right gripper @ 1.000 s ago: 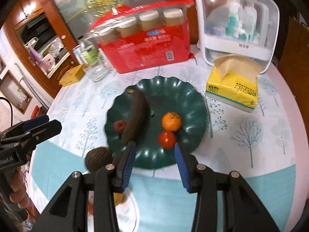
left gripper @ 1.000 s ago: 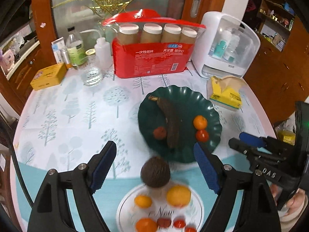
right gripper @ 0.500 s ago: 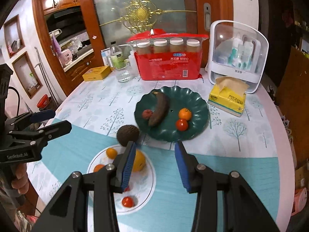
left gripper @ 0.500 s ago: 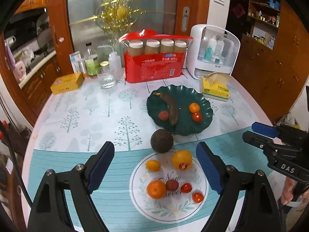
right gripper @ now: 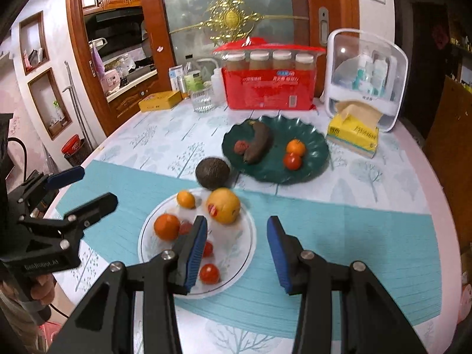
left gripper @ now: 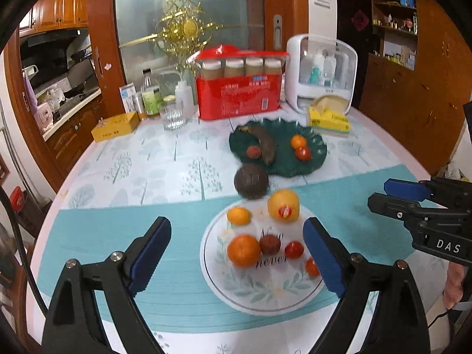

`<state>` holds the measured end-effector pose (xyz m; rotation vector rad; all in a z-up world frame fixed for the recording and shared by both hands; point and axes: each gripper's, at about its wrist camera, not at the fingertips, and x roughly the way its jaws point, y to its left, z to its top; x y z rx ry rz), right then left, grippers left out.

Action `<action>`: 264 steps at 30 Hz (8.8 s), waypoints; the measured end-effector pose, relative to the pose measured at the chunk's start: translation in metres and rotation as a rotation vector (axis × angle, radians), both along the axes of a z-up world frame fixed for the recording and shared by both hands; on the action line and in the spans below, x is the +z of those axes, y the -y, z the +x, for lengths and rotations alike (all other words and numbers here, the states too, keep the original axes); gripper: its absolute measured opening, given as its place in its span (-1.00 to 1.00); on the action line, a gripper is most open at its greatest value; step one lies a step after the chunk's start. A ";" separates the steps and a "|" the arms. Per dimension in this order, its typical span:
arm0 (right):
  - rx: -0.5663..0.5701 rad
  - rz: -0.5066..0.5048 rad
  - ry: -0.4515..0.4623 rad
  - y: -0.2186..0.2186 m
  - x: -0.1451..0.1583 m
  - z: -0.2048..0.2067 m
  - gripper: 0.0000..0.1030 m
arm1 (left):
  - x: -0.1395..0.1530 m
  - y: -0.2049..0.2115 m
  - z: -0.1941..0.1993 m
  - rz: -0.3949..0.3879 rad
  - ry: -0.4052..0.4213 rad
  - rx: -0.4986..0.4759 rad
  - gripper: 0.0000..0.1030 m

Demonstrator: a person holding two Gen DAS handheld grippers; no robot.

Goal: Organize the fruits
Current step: 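Withdraw both open grippers back toward the white fruit plate, then grasp the large orange with the left gripper while the right gripper grasps a red tomato, then carry the orange to the green plate with left gripper while right gripper places tomato, then withdraw both open grippers back toward the white fruit plate, then grasp the small orange with left gripper while right gripper grasps the large yellow citrus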

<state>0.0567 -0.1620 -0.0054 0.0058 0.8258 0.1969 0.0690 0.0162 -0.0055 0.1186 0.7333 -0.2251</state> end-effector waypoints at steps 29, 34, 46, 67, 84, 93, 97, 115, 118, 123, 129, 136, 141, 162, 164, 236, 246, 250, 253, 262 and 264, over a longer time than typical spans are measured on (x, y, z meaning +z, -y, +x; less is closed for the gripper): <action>0.115 -0.010 -0.184 -0.040 -0.112 0.013 -0.17 | -0.122 -0.005 0.069 -0.009 -0.286 0.021 0.67; 0.115 -0.013 -0.192 -0.041 -0.118 0.015 -0.17 | -0.126 -0.008 0.078 -0.038 -0.309 0.027 0.60; 0.119 -0.015 -0.170 -0.044 -0.124 0.011 -0.18 | -0.128 0.003 0.080 -0.058 -0.308 -0.022 0.10; 0.129 -0.013 -0.164 -0.044 -0.124 0.008 -0.49 | -0.119 0.012 0.057 -0.072 -0.290 -0.039 -0.17; 0.151 0.056 0.008 -0.015 0.042 0.028 -0.49 | 0.066 0.018 0.038 -0.081 -0.096 -0.178 -0.17; 0.103 0.017 0.170 0.003 0.185 0.067 -0.49 | 0.181 0.035 0.071 -0.046 0.018 -0.198 -0.17; 0.072 0.013 0.193 0.010 0.220 0.087 -0.49 | 0.215 0.044 0.107 -0.044 0.022 -0.170 -0.17; -0.094 0.066 -0.089 0.072 0.083 0.283 -0.49 | 0.044 0.118 0.287 0.001 -0.294 -0.105 -0.17; -0.106 0.094 -0.172 0.079 0.029 0.309 -0.49 | -0.007 0.134 0.303 0.026 -0.378 -0.111 -0.17; -0.111 0.123 -0.290 0.080 -0.048 0.334 -0.49 | -0.065 0.151 0.317 0.043 -0.462 -0.121 -0.17; -0.111 0.134 -0.368 0.075 -0.096 0.346 -0.48 | -0.087 0.155 0.326 0.041 -0.469 -0.138 -0.16; -0.123 0.199 -0.444 0.076 -0.115 0.351 -0.45 | -0.084 0.150 0.326 0.014 -0.462 -0.144 0.15; -0.136 0.202 -0.441 0.079 -0.112 0.348 -0.32 | -0.071 0.149 0.319 0.034 -0.413 -0.154 0.45; -0.157 0.145 -0.296 0.079 -0.012 0.285 -0.29 | 0.028 0.093 0.261 0.038 -0.321 -0.081 0.58; -0.151 0.136 -0.277 0.075 0.004 0.276 -0.29 | 0.046 0.084 0.250 0.034 -0.295 -0.071 0.63; -0.043 0.281 -0.315 -0.018 -0.115 0.140 0.25 | -0.134 0.013 0.152 -0.007 -0.281 0.084 0.35; -0.045 0.315 -0.337 -0.023 -0.126 0.141 0.14 | -0.133 0.021 0.146 0.013 -0.246 0.060 -0.27; -0.041 0.318 -0.329 -0.019 -0.127 0.137 0.04 | -0.133 0.021 0.143 0.003 -0.238 0.066 -0.29; -0.047 0.314 -0.314 -0.016 -0.126 0.132 0.03 | -0.133 0.019 0.140 -0.014 -0.234 0.069 -0.30; -0.067 0.265 -0.248 -0.006 -0.123 0.115 0.02 | -0.133 0.011 0.131 -0.050 -0.218 0.082 -0.31; -0.069 0.262 -0.241 -0.004 -0.123 0.114 0.01 | -0.132 0.011 0.131 -0.056 -0.222 0.086 -0.31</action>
